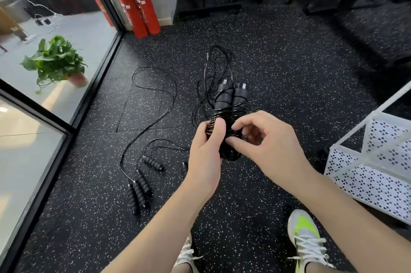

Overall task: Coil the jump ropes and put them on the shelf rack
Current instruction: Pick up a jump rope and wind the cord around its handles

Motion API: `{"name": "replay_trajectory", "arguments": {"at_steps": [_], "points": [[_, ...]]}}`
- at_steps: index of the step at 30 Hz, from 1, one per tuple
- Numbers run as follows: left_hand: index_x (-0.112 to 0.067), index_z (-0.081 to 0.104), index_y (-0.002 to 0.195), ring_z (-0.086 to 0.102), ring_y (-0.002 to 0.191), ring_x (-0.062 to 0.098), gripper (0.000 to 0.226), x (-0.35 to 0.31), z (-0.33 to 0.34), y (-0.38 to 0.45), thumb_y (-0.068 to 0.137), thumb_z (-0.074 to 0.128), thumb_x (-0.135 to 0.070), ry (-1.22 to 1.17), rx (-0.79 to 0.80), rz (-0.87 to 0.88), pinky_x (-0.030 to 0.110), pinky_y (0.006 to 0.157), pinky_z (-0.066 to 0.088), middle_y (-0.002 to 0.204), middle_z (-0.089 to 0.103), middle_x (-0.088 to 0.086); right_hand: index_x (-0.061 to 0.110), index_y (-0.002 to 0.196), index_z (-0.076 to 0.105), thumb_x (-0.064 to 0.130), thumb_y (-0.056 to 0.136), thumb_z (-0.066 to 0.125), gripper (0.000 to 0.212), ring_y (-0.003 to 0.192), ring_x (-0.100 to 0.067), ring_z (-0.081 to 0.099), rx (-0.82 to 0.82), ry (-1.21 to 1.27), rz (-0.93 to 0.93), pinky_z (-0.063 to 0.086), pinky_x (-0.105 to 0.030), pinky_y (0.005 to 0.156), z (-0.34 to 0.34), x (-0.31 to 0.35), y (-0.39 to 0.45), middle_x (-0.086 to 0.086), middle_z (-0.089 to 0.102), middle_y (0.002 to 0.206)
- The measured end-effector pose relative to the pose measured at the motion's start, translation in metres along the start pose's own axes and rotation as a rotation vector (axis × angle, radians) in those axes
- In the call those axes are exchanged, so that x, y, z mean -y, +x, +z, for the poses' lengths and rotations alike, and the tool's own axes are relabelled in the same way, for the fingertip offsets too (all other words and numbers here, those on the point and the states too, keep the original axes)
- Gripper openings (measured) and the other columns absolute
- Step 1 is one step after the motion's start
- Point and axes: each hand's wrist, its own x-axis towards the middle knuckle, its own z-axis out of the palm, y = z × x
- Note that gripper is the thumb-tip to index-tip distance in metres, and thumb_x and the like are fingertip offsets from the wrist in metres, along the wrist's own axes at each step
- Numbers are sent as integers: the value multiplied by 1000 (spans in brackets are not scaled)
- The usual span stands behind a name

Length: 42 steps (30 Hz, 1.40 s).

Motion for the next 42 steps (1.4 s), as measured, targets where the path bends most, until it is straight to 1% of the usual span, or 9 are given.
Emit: {"name": "replay_trajectory", "arguments": {"at_steps": [7, 14, 19, 22, 26, 29, 32, 38, 42], "points": [[-5, 64, 118, 61, 124, 44, 38, 2, -3, -1, 100, 61, -38, -6, 25, -27, 64, 111, 42, 123, 69, 24, 19, 108, 77, 25, 90, 76, 20, 79, -7, 57, -39, -161, -153, 42, -10, 74, 4, -3, 1, 12, 56, 86], [-3, 63, 121, 57, 128, 44, 44, 3, -9, -1, 94, 63, -38, 27, 48, -61, 62, 114, 39, 127, 66, 25, 20, 98, 75, 24, 87, 79, 12, 74, -10, 56, 131, -187, -155, 42, -14, 68, -8, -5, 10, 11, 57, 78], [-8, 65, 114, 66, 109, 27, 34, 0, -8, -3, 97, 64, -37, 95, 76, -60, 46, 97, 48, 120, 72, 17, 31, 89, 76, 31, 80, 84, 13, 64, -1, 54, 258, 0, 61, 39, -15, 62, -17, -4, 17, 14, 64, 74], [-7, 64, 115, 65, 118, 38, 41, 2, -9, -1, 94, 63, -42, 115, 67, -59, 54, 104, 48, 124, 69, 21, 35, 92, 77, 37, 80, 82, 13, 62, 0, 55, 312, 67, 167, 44, -20, 63, -19, -5, 17, 14, 68, 75], [-12, 67, 112, 58, 127, 42, 36, 3, -11, 3, 93, 65, -43, 93, 65, -66, 63, 112, 41, 125, 69, 19, 38, 95, 76, 37, 85, 78, 11, 72, -19, 64, 338, 80, 197, 53, -38, 76, -19, -4, 16, 10, 71, 80], [-14, 66, 114, 59, 126, 43, 45, 3, -11, 4, 90, 68, -52, 139, 66, -47, 65, 111, 40, 125, 69, 19, 36, 92, 77, 35, 82, 81, 11, 63, -7, 58, 309, 84, 201, 50, -32, 69, -18, -4, 16, 11, 71, 79], [-16, 67, 114, 62, 124, 40, 46, 4, -9, 5, 88, 68, -54, 163, 66, -38, 64, 110, 42, 124, 70, 16, 33, 87, 76, 32, 80, 84, 11, 61, 2, 54, 232, 32, 148, 42, -14, 62, -14, -3, 13, 11, 68, 74], [-13, 65, 110, 63, 116, 41, 47, 1, -7, 2, 86, 69, -53, 149, 84, -61, 69, 110, 38, 125, 63, 28, 29, 93, 64, 31, 90, 74, 10, 71, -7, 48, 229, -211, -6, 40, -18, 63, -5, -4, 10, 13, 49, 79], [-7, 56, 118, 64, 105, 25, 36, 4, -12, 4, 91, 64, -28, 93, 222, -108, 51, 95, 54, 117, 68, 19, 34, 91, 46, 35, 99, 57, 13, 82, -1, 48, 247, -276, 45, 42, -28, 69, -2, -6, 8, 27, 43, 94]]}}
